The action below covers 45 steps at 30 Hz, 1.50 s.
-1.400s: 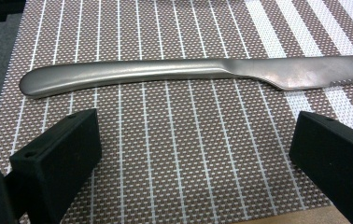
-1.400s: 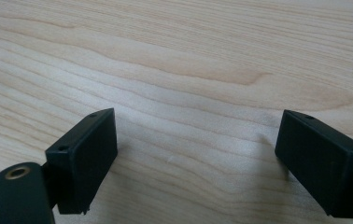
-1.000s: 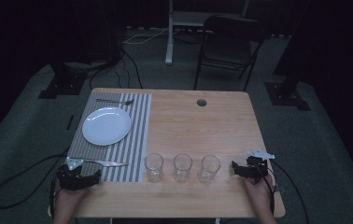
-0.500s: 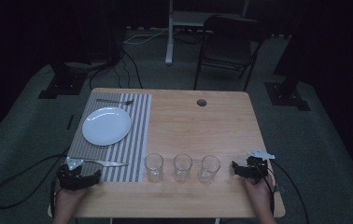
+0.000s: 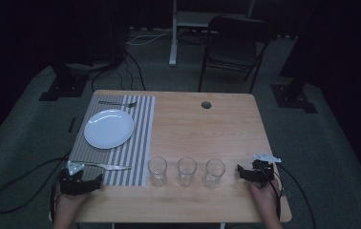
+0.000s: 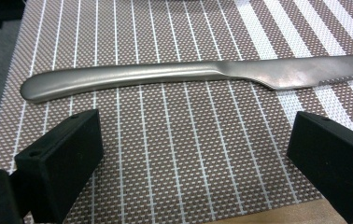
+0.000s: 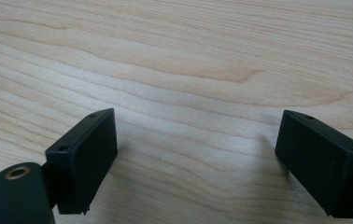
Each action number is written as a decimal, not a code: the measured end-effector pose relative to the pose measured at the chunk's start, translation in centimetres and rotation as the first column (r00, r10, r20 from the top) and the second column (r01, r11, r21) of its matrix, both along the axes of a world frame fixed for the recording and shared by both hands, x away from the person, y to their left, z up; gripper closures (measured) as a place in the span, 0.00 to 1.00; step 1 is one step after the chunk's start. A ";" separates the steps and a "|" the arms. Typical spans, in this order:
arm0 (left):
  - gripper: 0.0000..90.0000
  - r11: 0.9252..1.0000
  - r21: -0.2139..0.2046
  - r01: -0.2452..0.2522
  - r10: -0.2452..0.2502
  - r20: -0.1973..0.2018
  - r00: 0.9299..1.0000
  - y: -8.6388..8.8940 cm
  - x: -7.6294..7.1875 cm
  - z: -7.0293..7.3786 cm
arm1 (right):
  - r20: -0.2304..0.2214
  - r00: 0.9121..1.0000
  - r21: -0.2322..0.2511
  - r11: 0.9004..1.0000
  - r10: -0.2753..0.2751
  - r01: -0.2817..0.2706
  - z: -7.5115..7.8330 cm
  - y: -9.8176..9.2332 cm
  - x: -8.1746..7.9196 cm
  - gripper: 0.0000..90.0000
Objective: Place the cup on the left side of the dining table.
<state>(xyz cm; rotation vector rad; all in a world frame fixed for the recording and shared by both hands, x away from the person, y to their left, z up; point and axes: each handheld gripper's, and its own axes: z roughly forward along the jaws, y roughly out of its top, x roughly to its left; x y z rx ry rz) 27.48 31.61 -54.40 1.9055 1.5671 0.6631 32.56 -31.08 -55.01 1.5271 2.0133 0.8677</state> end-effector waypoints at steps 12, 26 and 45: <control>0.05 0.999 -0.007 0.047 -0.047 0.010 0.999 -0.6 -0.5 0.5 | 0.000 1.000 0.000 1.000 0.000 0.000 0.0 0.0 0.0 0.14; 0.07 0.992 -0.030 0.125 -0.124 0.017 0.992 -2.0 -0.7 1.3 | 0.000 1.000 0.000 1.000 0.000 0.000 0.0 0.0 0.0 0.14; 0.07 0.963 -0.082 0.256 -0.250 0.076 0.965 -4.6 -1.3 2.7 | 0.000 1.000 0.000 1.000 0.000 0.000 0.0 0.0 0.0 0.14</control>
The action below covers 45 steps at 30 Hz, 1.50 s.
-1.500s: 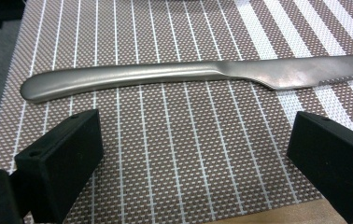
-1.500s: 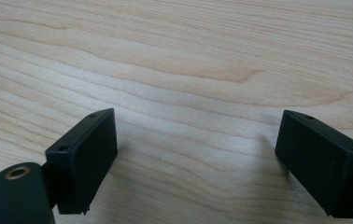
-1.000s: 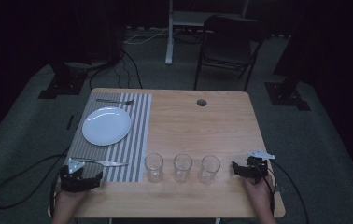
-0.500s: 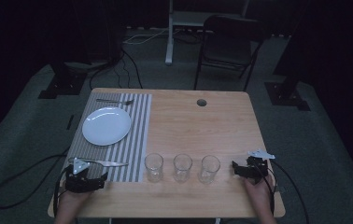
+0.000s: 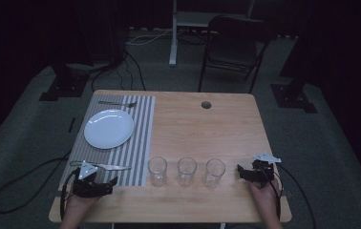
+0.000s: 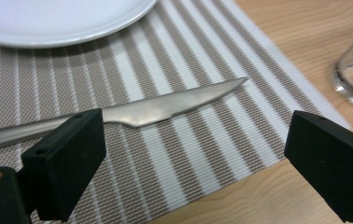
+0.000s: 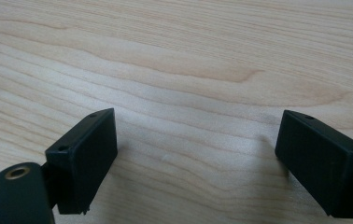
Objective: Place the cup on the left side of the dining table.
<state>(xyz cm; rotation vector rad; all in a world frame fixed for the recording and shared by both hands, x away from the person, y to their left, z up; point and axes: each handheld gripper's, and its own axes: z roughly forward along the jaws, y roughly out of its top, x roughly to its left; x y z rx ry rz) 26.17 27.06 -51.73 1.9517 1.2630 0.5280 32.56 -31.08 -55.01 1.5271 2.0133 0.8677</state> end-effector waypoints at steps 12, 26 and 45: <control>0.07 0.998 -0.032 0.059 -0.058 0.027 0.998 -1.6 -0.1 1.1 | 0.000 1.000 0.000 1.000 0.000 0.000 0.0 0.0 0.0 0.14; 0.07 0.982 -0.099 0.162 -0.155 0.067 0.986 -3.4 0.3 2.6 | 0.000 1.000 0.000 1.000 0.000 0.000 0.0 0.0 0.0 0.14; 0.07 0.953 -0.084 0.292 -0.283 0.102 0.954 -6.5 1.3 5.1 | 0.001 1.000 0.000 1.000 0.000 0.000 0.0 0.0 0.0 0.14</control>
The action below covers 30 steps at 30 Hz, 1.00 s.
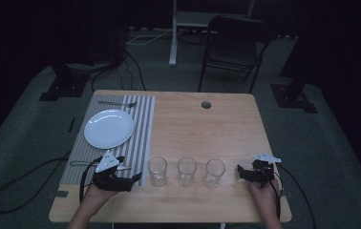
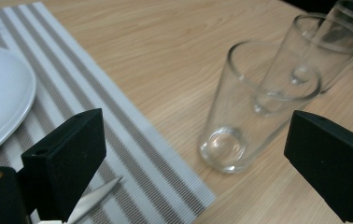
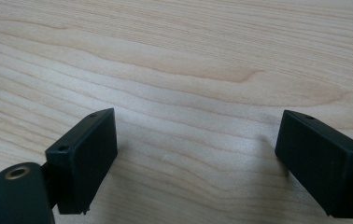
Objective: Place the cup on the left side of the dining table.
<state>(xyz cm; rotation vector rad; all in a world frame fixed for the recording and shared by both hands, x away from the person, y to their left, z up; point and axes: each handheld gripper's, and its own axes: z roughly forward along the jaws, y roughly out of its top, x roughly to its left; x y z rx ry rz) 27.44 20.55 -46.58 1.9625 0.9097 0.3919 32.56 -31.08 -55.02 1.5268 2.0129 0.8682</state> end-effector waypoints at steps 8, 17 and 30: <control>0.07 0.999 0.013 0.044 -0.045 0.021 0.999 -1.8 0.5 1.0 | 0.000 1.000 0.000 1.000 0.000 0.000 0.0 0.0 0.0 0.14; 0.07 0.995 0.027 0.101 -0.101 0.015 0.995 -3.6 1.4 1.8 | 0.000 1.000 0.000 1.000 0.000 0.000 0.0 0.0 0.0 0.14; 0.07 0.982 0.031 0.187 -0.187 -0.008 0.982 -6.9 2.4 2.3 | 0.000 1.000 -0.001 1.000 0.001 -0.001 0.0 0.0 0.0 0.14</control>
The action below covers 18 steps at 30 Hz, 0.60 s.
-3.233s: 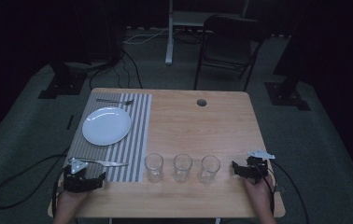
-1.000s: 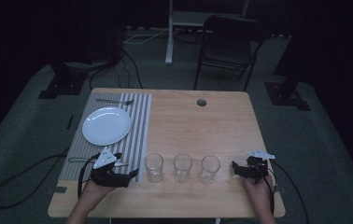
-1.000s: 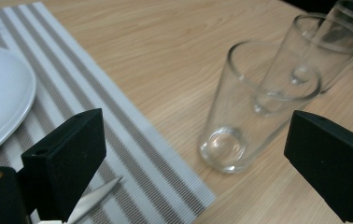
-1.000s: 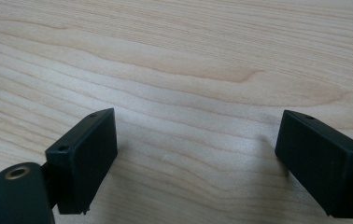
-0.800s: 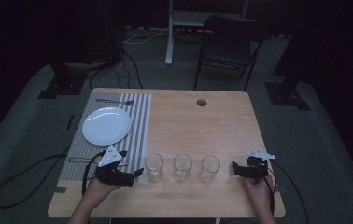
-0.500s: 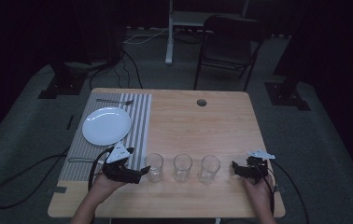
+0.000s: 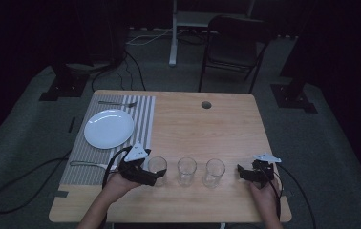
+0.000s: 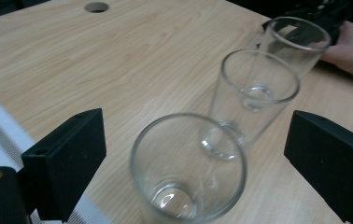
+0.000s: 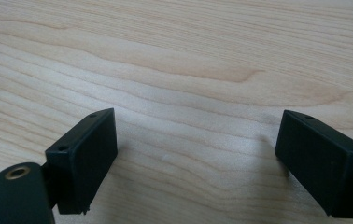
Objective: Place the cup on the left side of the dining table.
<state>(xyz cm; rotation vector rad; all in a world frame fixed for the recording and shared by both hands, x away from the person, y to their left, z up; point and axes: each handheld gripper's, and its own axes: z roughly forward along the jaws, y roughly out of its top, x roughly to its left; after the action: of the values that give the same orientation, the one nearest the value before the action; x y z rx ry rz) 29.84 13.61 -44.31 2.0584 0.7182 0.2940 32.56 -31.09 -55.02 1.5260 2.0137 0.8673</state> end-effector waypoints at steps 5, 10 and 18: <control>0.07 0.999 0.024 0.026 -0.026 -0.003 1.000 -1.2 0.3 0.2 | 0.000 1.000 -0.001 1.000 0.000 0.000 0.0 0.0 0.0 0.14; 0.07 0.998 0.040 0.056 -0.056 -0.019 0.998 -2.3 0.5 0.2 | 0.000 1.000 -0.001 1.000 0.001 -0.001 0.0 0.0 0.0 0.14; 0.07 0.992 0.091 0.089 -0.086 -0.030 0.996 -4.2 0.8 0.4 | 0.000 1.000 -0.001 1.000 0.000 0.000 0.0 0.0 0.0 0.14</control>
<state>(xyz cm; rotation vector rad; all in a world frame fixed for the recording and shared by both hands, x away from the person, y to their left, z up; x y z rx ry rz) 30.59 9.39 -43.92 2.1785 0.6383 0.2550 32.56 -31.10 -55.02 1.5250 2.0140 0.8669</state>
